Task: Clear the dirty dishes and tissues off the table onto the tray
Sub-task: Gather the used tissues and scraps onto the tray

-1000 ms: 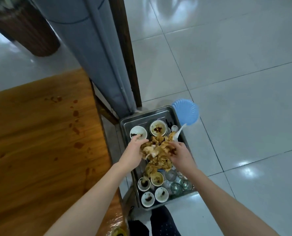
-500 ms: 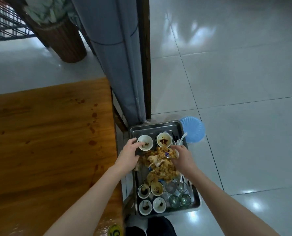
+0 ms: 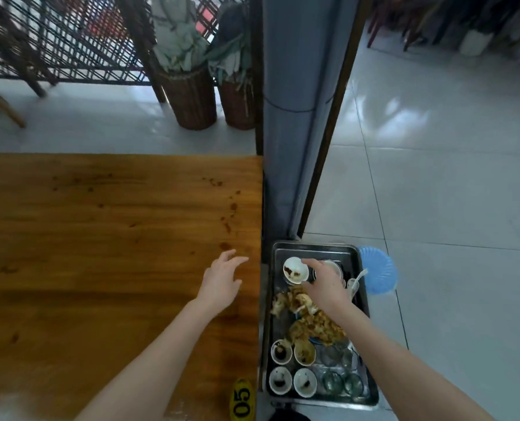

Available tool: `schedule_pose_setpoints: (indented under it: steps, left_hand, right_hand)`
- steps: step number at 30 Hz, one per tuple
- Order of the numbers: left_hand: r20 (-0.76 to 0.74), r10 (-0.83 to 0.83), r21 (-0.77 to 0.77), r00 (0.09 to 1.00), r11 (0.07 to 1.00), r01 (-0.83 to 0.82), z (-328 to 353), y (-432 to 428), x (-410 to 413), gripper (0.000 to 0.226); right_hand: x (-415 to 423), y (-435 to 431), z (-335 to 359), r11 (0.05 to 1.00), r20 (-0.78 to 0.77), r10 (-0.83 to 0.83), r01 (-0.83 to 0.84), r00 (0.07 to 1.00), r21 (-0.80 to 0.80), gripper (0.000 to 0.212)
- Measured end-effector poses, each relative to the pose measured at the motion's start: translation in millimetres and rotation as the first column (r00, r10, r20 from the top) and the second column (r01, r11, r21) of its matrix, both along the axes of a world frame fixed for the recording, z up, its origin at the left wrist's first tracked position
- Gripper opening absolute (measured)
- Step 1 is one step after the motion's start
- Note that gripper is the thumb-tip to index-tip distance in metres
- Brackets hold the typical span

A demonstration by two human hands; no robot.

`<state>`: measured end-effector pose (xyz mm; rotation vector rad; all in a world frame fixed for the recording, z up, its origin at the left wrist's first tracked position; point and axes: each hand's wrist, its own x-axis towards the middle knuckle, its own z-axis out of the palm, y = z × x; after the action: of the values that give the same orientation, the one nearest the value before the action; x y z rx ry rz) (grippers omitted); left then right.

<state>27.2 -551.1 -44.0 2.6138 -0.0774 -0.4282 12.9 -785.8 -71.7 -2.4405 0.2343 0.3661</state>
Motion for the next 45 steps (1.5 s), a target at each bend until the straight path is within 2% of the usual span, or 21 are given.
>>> schedule_pose_setpoints:
  steps: [7, 16, 22, 28, 35, 45]
  left_hand:
    - [0.077, 0.065, 0.069, 0.995, 0.995, -0.071, 9, 87, -34, 0.052]
    - [0.126, 0.154, 0.087, 0.98, 0.982, -0.166, 14, 246, -100, 0.052]
    - [0.121, 0.279, 0.091, 0.953, 0.953, -0.29, 19, 352, -142, 0.052]
    - [0.108, 0.383, 0.092, 0.917, 0.915, -0.393, 27, 434, -174, 0.051]
    - [0.103, 0.527, 0.113, 0.843, 0.836, -0.537, 35, 510, -202, 0.05]
    - [0.061, 0.652, 0.151, 0.756, 0.743, -0.652, 25, 614, -212, 0.053]
  right_hand:
    - [-15, 77, 18, 0.992, 0.036, 0.125, -0.124, 0.992, -0.032, 0.049]
    - [-58, 236, 36, 0.958, 0.099, 0.265, -0.25, 0.959, -0.144, 0.048]
    - [-76, 344, 41, 0.898, 0.168, 0.43, -0.402, 0.887, -0.179, 0.05]
    - [-78, 436, 53, 0.849, 0.169, 0.513, -0.467, 0.842, -0.247, 0.059]
    - [-68, 519, 59, 0.789, 0.161, 0.611, -0.578, 0.776, -0.209, 0.06]
    - [-37, 637, 48, 0.707, 0.126, 0.706, -0.688, 0.697, -0.16, 0.06]
